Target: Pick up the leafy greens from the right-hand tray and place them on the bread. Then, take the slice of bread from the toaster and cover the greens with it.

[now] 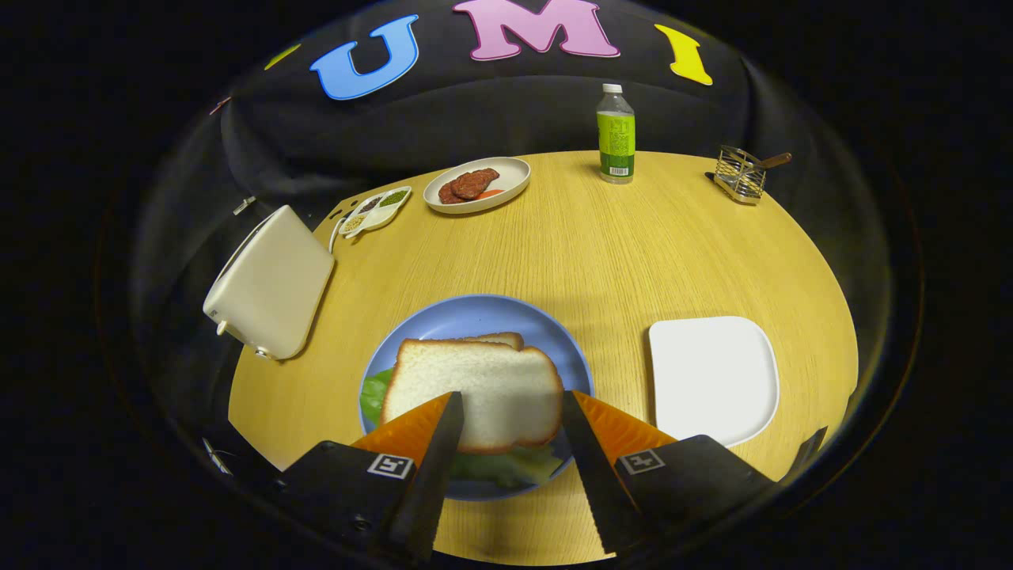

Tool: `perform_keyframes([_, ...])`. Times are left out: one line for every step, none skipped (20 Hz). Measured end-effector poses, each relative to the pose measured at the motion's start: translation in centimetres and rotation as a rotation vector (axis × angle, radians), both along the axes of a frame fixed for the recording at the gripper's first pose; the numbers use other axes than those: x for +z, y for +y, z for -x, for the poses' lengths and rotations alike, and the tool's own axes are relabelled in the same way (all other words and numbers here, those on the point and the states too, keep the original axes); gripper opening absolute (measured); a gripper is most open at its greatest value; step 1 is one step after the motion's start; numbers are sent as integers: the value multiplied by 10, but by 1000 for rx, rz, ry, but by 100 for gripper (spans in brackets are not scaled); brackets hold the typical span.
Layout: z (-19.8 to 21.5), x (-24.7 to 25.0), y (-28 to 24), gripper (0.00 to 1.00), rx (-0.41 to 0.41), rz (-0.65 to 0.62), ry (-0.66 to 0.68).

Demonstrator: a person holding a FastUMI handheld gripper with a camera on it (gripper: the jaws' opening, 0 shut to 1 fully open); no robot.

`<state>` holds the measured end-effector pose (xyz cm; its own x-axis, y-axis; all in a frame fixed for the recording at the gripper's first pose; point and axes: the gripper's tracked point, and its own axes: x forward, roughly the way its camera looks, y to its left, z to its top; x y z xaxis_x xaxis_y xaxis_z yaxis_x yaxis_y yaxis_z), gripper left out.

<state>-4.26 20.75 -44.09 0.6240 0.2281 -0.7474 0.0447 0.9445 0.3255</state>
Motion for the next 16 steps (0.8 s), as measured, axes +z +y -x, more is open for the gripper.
perform_keyframes([-1, 4, 0, 80, 2, 2, -17])
perform_keyframes([-3, 10, -1, 80, 5, 6, -39])
perform_keyframes([-6, 17, -3, 80, 8, 14, -66])
perform_keyframes([-10, 25, -7, 80, 11, 26, -95])
perform_keyframes([-13, 33, -9, 80, 15, 36, -124])
perform_keyframes([-16, 43, -12, 80, 19, 47, -155])
perform_keyframes([-19, 53, -14, 80, 25, 55, -188])
perform_keyframes([-23, 65, -17, 80, 29, 59, -219])
perform_keyframes([-26, 77, -19, 80, 34, 62, -248])
perform_keyframes([-29, 89, -21, 80, 39, 65, -275])
perform_keyframes([-31, 102, -24, 80, 45, 64, -300])
perform_keyframes([-34, 113, -27, 80, 53, 66, -321])
perform_keyframes([-35, 124, -31, 80, 62, 72, -341])
perform_keyframes([-35, 134, -36, 80, 77, 79, -358])
perform_keyframes([-34, 145, -41, 80, 92, 86, -374])
perform_keyframes([-32, 155, -44, 80, 107, 90, -389])
